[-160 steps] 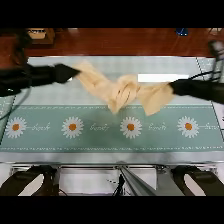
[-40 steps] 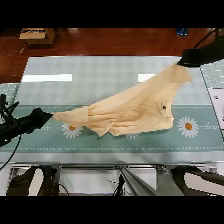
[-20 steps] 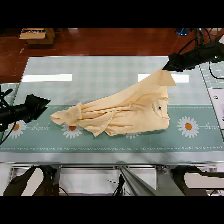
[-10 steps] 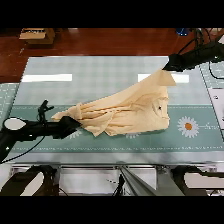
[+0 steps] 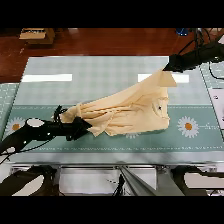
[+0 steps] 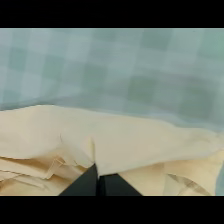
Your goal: Fold the shirts.
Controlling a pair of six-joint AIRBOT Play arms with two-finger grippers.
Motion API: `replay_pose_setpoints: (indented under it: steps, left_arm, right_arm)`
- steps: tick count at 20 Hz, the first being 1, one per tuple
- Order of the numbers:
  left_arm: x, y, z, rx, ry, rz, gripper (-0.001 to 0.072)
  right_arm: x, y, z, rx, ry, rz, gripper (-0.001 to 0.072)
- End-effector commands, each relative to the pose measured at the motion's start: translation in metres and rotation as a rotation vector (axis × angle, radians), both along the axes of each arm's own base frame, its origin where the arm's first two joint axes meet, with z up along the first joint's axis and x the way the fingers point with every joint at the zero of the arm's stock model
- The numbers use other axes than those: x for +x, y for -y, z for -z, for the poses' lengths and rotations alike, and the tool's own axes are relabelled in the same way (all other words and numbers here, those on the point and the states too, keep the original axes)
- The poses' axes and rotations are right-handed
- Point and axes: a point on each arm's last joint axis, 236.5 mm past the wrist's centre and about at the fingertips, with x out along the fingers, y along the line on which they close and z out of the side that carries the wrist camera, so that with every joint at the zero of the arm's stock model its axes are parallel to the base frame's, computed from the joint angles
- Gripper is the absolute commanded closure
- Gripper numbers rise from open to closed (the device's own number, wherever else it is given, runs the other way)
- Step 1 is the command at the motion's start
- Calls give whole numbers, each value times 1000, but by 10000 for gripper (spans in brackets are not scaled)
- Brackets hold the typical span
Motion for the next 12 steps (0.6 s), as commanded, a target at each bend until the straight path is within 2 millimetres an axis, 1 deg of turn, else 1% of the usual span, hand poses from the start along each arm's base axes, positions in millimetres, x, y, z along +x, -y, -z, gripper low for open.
replay_pose_setpoints:
  steps: [1,2,3,4,5,6,7,8,9,10,11,12]
  left_arm:
    - [10,-3,19,24,-18,-55,354]
    - [10,-3,21,27,-20,-47,487]
    - [12,-1,20,26,2,-20,689]
    - [15,2,14,17,30,8,684]
    - [20,8,2,-6,68,46,685]
    - [26,16,-15,-38,115,90,685]
    - [34,25,-41,-78,183,138,685]
    - [44,32,-73,-115,264,178,685]
    - [58,35,-116,-142,382,203,685]
    - [72,34,-164,-154,511,207,686]
    - [87,27,-224,-159,674,190,685]
    - [95,15,-284,-152,821,152,686]
  right_arm:
    - [0,0,0,0,-1,-1,691]
    - [-1,0,0,0,-2,-1,692]
    - [-1,0,0,0,-5,-3,692]
    - [-2,0,0,0,-8,-4,692]
    - [-3,0,0,-1,-10,-6,691]
    - [-4,-1,0,-1,-10,-8,691]
    - [-4,-1,-2,-2,-8,-9,691]
    - [-6,0,-6,-4,0,-10,692]
    - [-7,0,-14,-7,22,-15,691]
    - [-9,-1,-26,-11,55,-17,691]
    - [-9,0,-44,-15,110,-9,692]
    - [-9,1,-66,-21,183,0,691]
